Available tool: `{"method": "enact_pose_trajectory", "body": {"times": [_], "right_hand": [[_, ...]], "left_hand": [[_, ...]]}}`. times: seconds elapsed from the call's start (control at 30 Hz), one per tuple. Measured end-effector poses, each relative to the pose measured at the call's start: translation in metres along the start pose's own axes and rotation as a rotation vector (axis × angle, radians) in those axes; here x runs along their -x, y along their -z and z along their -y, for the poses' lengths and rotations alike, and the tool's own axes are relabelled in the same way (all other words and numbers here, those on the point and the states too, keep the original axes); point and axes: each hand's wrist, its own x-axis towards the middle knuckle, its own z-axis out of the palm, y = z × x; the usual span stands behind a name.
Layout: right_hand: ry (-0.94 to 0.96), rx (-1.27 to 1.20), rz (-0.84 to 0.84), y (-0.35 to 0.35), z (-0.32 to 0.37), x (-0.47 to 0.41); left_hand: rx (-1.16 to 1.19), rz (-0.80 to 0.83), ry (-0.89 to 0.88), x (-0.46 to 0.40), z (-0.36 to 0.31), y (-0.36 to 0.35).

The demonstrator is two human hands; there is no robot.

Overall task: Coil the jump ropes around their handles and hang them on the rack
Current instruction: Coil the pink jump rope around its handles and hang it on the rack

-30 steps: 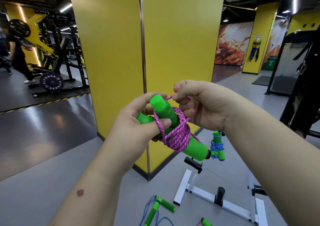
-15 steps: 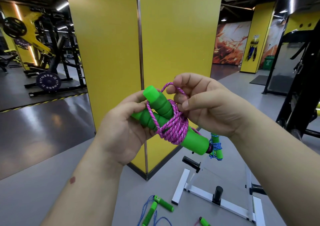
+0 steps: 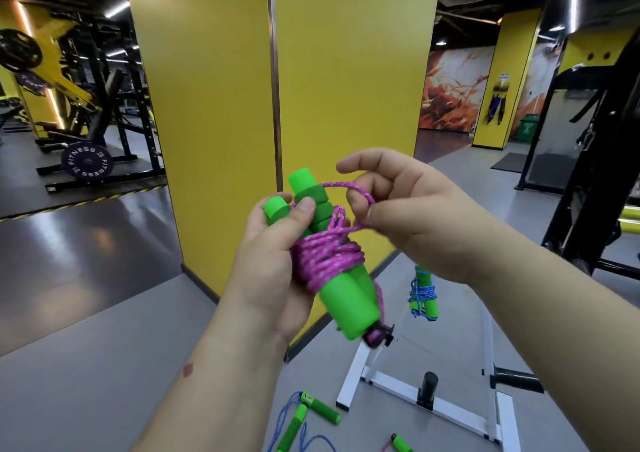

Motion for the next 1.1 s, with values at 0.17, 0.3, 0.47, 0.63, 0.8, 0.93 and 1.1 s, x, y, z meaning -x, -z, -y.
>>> {"method": "enact_pose_trajectory", "body": {"times": [0.17, 0.3, 0.47, 0.63, 0.8, 0.93, 1.1], "right_hand": [[0.033, 0.917, -0.087, 0.026, -0.005, 0.001], [0.087, 1.365, -0.004, 0.054, -0.022, -0.006], [-0.151, 1.472, 0.030, 0.105, -0.058, -0.017], [-0.369, 1.524, 0.081, 0.163, -0.113, -0.034], [-0.494, 1.505, 0.308, 0.215, -0.158, -0.041], [-0.502, 1.800, 0.479, 0.247, -0.184, -0.051], [-0.574, 1.948, 0.676, 0.279, -0.219, -0.075]], "left_hand": [[0.052, -0.048, 0.189, -0.021, 0.027, 0.004], [0.110, -0.070, 0.325, -0.056, 0.076, 0.013], [0.120, -0.200, 0.307, -0.104, 0.141, 0.016], [0.030, -0.332, 0.222, -0.144, 0.213, 0.022], [-0.024, -0.348, 0.272, -0.178, 0.269, 0.033], [-0.011, -0.362, 0.283, -0.209, 0.307, 0.041], [-0.025, -0.404, 0.298, -0.251, 0.350, 0.056]]}}
